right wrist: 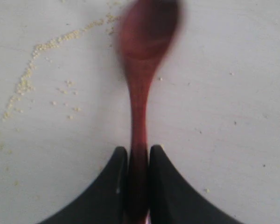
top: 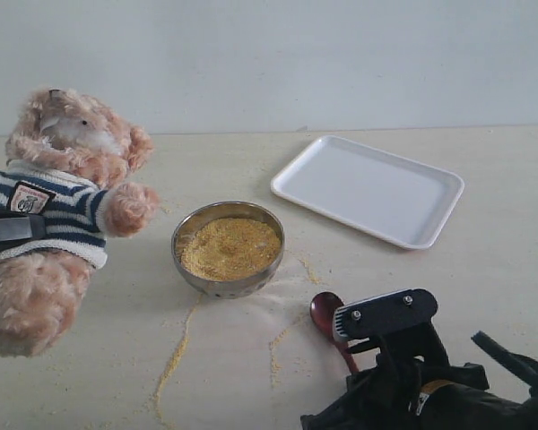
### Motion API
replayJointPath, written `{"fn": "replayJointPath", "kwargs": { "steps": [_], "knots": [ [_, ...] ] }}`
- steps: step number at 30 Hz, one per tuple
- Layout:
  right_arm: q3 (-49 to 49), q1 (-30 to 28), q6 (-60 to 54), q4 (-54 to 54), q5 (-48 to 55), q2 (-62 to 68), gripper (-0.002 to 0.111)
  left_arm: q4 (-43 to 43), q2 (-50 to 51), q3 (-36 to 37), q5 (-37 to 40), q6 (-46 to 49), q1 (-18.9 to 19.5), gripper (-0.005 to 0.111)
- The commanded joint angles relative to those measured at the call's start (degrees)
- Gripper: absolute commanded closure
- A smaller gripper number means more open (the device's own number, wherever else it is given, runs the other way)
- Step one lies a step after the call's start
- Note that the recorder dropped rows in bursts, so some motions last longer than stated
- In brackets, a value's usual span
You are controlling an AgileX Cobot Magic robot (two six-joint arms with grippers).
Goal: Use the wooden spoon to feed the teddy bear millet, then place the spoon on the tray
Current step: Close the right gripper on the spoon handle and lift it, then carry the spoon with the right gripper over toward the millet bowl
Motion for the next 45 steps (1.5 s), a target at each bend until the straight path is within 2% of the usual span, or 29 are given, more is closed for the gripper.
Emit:
{"fn": "replayJointPath", "kwargs": {
  "steps": [1,8,20,26,29,32,33,38,41,43,45],
  "knots": [
    [0.1,-0.1,0.1,6.7,0.2,0.7,0.108,-1.3,0.0,0.1,0.7,0.2,0.1,0.102],
    [0.1,-0.1,-4.3,9.1,-1.8,-0.4,0.108,-1.3,0.0,0.1,0.7,0.2,0.1,0.102],
    [0.1,-0.1,-31.4,10.0,-0.8,-12.8,0.108,-1.3,0.0,0.1,0.8,0.2,0.1,0.102],
    [-0.5,-0.2,-51.7,20.8,-1.5,-24.0,0.108,-1.3,0.0,0.1,0.8,0.2,0.1,0.102],
    [-3.6,-0.2,-66.5,31.7,-1.8,-29.3,0.108,-1.3,0.0,0.1,0.8,0.2,0.1,0.102],
    [-10.3,-2.8,-87.0,46.2,-0.5,-32.5,0.108,-1.3,0.0,0.1,0.8,0.2,0.1,0.102],
    [-14.0,-4.7,-93.5,47.8,0.3,-32.6,0.108,-1.3,0.0,0.1,0.8,0.2,0.1,0.102],
    [-25.5,-14.3,-97.6,47.8,4.4,-29.7,0.108,-1.3,0.0,0.1,0.8,0.2,0.1,0.102],
    [-30.0,-17.7,-100.1,47.8,5.8,-26.7,0.108,-1.3,0.0,0.1,0.8,0.2,0.1,0.102],
    [-31.1,-19.8,-104.2,47.8,4.2,-24.1,0.108,-1.3,0.0,0.1,0.8,0.2,0.1,0.102],
    [-31.5,-21.5,-106.7,45.2,-3.4,-21.3,0.108,-1.3,0.0,0.1,0.8,0.2,0.1,0.102]
  ]
}}
